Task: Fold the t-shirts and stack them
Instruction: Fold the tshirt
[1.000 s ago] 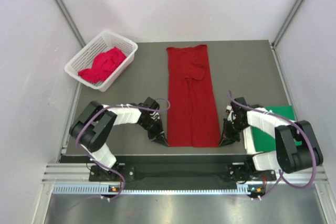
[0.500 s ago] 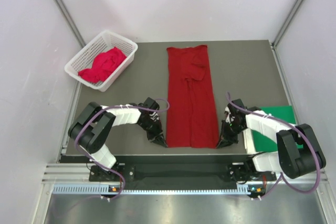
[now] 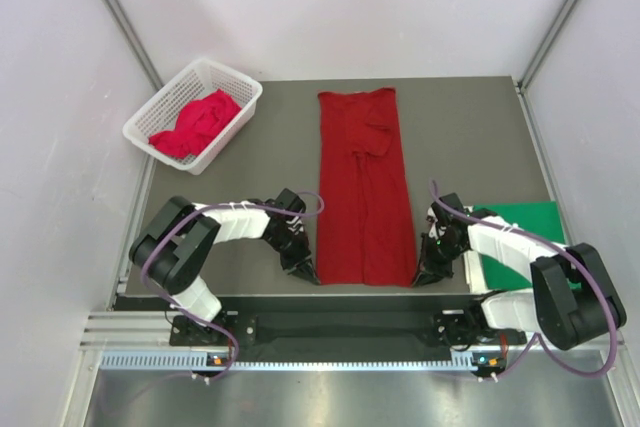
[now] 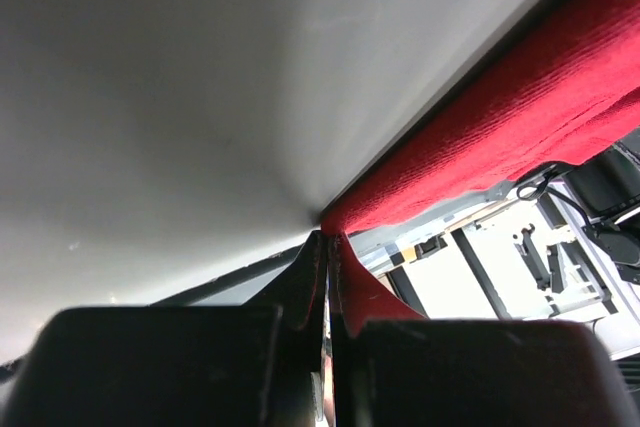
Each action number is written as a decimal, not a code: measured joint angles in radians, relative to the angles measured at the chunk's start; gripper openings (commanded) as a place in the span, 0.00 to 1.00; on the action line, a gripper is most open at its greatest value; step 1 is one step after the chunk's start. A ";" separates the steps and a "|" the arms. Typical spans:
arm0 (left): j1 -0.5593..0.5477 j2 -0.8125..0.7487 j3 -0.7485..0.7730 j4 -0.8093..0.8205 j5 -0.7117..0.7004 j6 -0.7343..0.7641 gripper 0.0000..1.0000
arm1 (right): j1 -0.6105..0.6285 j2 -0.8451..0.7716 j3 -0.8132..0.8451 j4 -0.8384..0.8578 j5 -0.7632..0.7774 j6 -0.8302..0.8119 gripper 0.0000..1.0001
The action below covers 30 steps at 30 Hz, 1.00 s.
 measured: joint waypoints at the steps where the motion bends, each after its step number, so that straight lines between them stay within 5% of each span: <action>1: -0.002 -0.002 0.000 -0.005 -0.001 -0.001 0.00 | 0.005 -0.005 -0.003 -0.001 0.001 0.005 0.00; 18: 0.010 0.017 0.106 -0.063 -0.003 -0.008 0.00 | 0.017 0.051 0.142 -0.080 0.047 -0.022 0.00; 30: 0.196 0.280 0.493 -0.129 0.016 0.047 0.00 | -0.029 0.395 0.537 -0.129 0.054 -0.139 0.00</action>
